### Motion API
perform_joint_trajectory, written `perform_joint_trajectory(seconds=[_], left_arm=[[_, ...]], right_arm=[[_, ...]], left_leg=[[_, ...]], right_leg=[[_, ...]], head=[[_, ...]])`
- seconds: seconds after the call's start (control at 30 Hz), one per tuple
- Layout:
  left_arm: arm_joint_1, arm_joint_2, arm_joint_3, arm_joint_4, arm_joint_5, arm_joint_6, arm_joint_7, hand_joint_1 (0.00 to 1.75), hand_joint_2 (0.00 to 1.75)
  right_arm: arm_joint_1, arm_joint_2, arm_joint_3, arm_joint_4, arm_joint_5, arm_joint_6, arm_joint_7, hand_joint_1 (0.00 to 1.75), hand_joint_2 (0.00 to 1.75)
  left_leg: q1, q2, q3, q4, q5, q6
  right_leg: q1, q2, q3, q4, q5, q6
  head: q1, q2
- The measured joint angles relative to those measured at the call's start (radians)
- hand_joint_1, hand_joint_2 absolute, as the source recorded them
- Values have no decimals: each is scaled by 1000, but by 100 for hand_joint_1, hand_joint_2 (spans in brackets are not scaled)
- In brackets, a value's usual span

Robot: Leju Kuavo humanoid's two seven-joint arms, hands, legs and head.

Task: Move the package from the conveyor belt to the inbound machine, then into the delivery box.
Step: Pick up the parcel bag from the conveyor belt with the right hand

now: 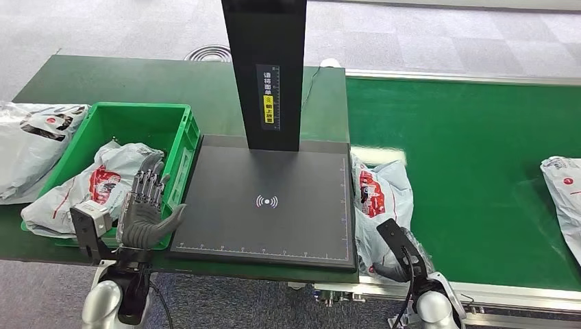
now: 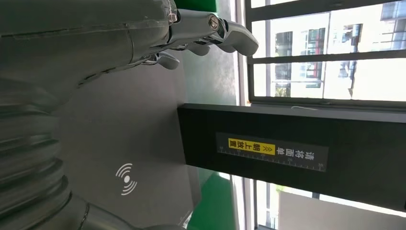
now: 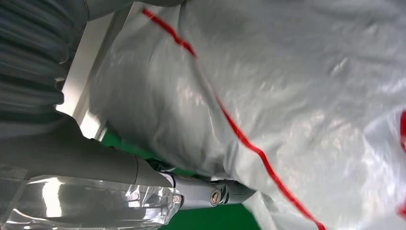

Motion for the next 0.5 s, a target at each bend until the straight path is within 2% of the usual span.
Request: perform_joint_trajectory(seconds=[0.1,0.27,0.3,0.4,0.43,0.5], left_arm=[[-15,1,-1,22,0,-2,-13,0,175],[-32,6,-1,48,6,3,-22,0,175],[-34,8,-1,53,11,6,-26,0,175],[-37,13,-1,65,23,15,-36,0,175],[-37,15,-1,67,26,17,-38,0,175],[-36,19,-1,71,31,22,-39,0,175]], right_arm=[[-25,-5,10,55,-41,23,-42,0,175],[-68,-11,28,130,-60,26,-68,2,175],[-80,-12,33,148,-63,24,-73,38,175],[-117,-13,46,200,-69,7,-92,168,175],[-128,-13,50,215,-72,0,-100,175,175],[-147,-13,57,243,-78,-11,-114,175,175]], left_leg=[[0,6,2,0,-1,-1],[0,17,7,0,-3,-3],[1,19,8,-1,-3,-3],[1,22,9,-1,-3,-4],[1,23,10,-1,-2,-4],[1,24,10,-1,-1,-4]], right_leg=[[1,6,1,0,1,-1],[2,16,3,-1,3,-3],[2,18,3,-1,4,-4],[3,22,4,-1,7,-5],[3,23,4,-1,8,-5],[4,23,4,-1,10,-5]], head=[[0,0],[0,0],[0,0],[0,0],[0,0],[0,0]])
